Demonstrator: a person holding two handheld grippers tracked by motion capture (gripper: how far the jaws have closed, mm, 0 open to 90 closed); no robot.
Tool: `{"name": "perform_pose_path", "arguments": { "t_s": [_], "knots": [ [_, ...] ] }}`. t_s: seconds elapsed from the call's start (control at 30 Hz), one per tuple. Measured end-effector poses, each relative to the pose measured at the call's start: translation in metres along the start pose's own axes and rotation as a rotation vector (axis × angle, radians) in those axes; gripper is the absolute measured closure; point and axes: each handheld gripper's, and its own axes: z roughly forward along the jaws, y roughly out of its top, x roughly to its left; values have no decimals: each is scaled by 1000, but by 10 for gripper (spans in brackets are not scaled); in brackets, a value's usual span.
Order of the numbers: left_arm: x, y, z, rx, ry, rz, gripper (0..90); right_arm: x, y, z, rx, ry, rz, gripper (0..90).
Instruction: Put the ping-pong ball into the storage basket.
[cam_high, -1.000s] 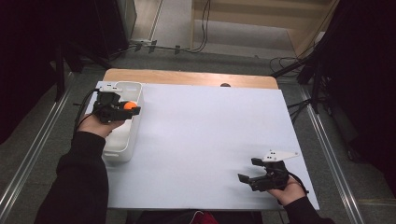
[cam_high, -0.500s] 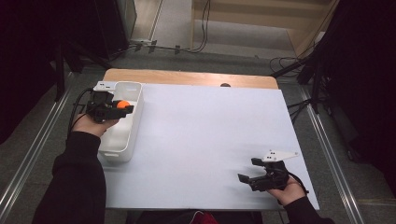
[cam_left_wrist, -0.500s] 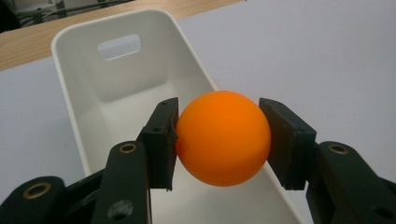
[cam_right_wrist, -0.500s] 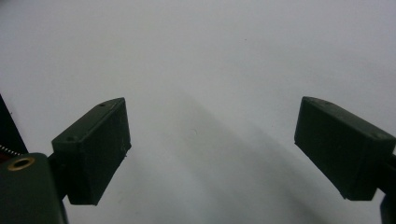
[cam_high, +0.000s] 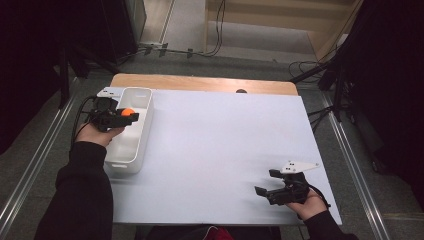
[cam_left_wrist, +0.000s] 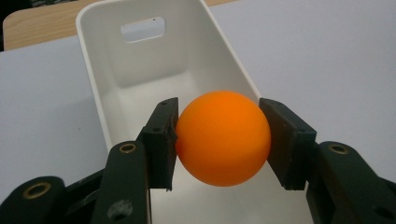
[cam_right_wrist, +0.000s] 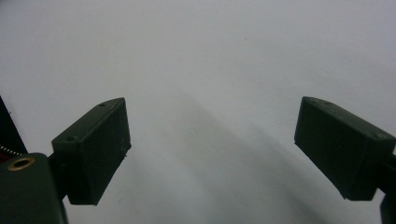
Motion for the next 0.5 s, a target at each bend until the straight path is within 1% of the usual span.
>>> {"name": "perform_pose_path", "arguments": {
  "t_s": [0.07, 0.17, 0.2, 0.37, 0.5],
  "knots": [
    [1, -1, 1, -2, 3, -9, 497, 0, 0, 0, 1, 0, 2, 93],
    [3, -1, 2, 10, 11, -16, 497, 0, 0, 0, 0, 0, 0, 93],
    [3, -2, 3, 5, 8, -19, 497, 0, 0, 0, 0, 0, 0, 93],
    [2, -2, 6, 29, 7, -4, 496, 0, 0, 0, 1, 0, -1, 93],
    [1, -2, 8, 38, 10, -10, 496, 0, 0, 0, 1, -1, 0, 93]
  ]
}}
